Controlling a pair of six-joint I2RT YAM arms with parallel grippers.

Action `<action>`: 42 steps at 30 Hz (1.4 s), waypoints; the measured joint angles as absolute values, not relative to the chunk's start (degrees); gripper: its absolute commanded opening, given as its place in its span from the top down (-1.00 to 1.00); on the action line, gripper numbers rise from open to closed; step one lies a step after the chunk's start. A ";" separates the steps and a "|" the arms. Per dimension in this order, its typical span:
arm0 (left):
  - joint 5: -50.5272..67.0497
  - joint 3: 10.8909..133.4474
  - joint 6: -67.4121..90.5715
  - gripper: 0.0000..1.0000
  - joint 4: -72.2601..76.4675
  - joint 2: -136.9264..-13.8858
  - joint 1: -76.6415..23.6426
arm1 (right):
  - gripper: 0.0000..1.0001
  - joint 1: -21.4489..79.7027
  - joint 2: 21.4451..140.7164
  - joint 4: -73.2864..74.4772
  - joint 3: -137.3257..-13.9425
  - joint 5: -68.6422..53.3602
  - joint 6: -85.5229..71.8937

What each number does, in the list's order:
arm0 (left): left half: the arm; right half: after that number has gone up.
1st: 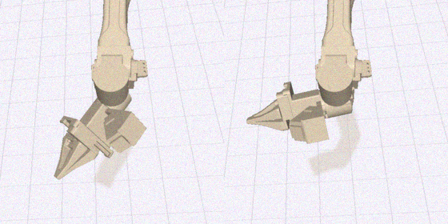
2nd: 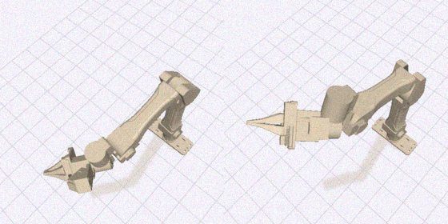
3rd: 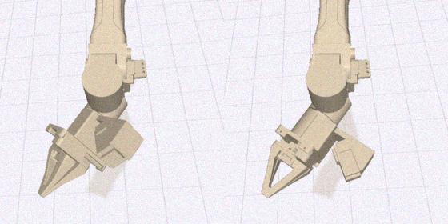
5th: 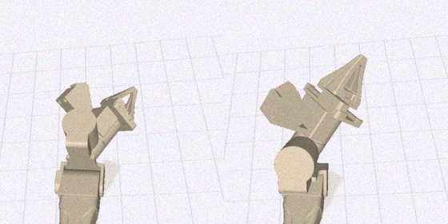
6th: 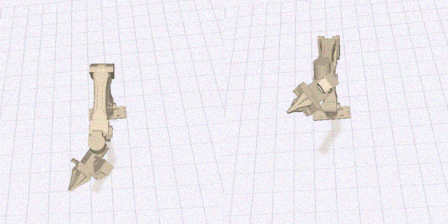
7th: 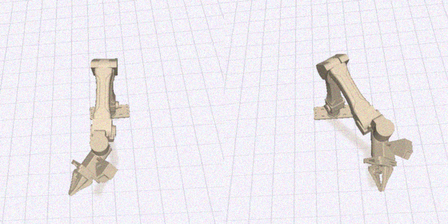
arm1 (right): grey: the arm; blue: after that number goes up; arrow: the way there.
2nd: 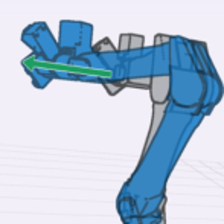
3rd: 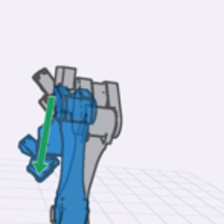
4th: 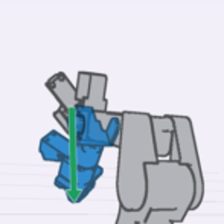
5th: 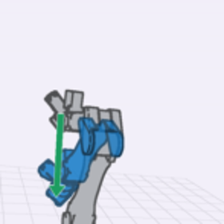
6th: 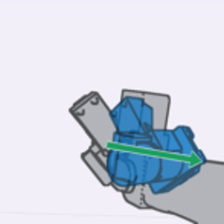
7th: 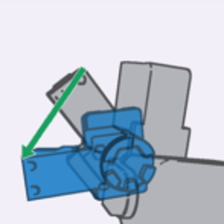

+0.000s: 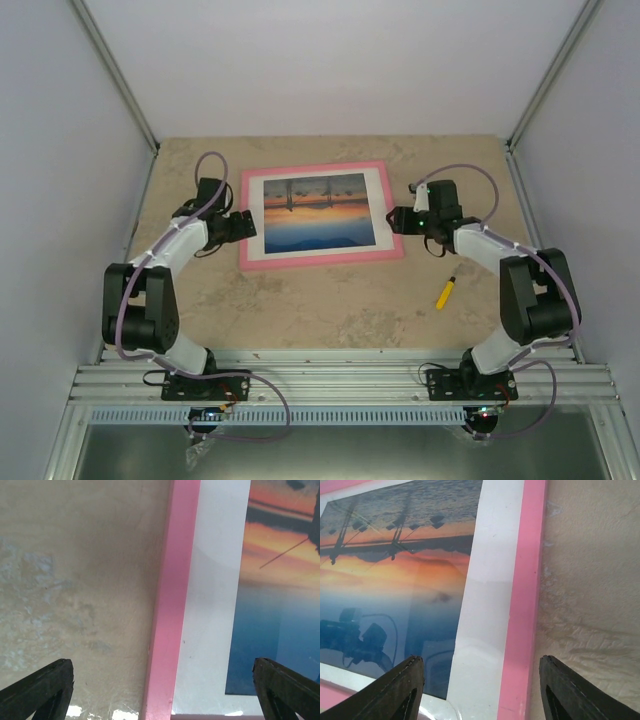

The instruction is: Take the photo out of the frame

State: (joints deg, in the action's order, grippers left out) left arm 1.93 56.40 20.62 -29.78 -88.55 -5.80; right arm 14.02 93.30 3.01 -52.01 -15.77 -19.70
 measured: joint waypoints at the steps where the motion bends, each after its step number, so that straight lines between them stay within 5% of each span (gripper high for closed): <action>1: 1.48 57.01 20.60 -0.99 -29.89 -88.53 -5.80 | -0.32 14.15 92.66 3.46 -51.88 -15.31 -19.07; 13: -0.30 59.94 20.16 -0.96 -30.94 -91.50 -5.80 | -0.37 20.84 87.02 5.96 -50.30 -11.33 -13.02; 16: 0.45 60.90 19.86 -0.63 -31.18 -94.11 -5.80 | -0.37 22.28 86.96 6.13 -50.15 -10.98 -12.29; 29: 3.51 64.10 18.83 0.06 -33.12 -101.71 -5.80 | -0.40 28.84 86.96 6.28 -49.89 -9.80 -8.54; 42: 6.20 64.14 17.91 0.48 -34.00 -103.70 -6.02 | -0.89 33.95 87.22 6.24 -49.87 -8.91 -2.37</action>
State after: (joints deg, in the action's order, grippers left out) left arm 6.20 64.14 17.91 -34.00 -103.70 -6.02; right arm 33.95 87.22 6.24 -49.87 -8.91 -2.37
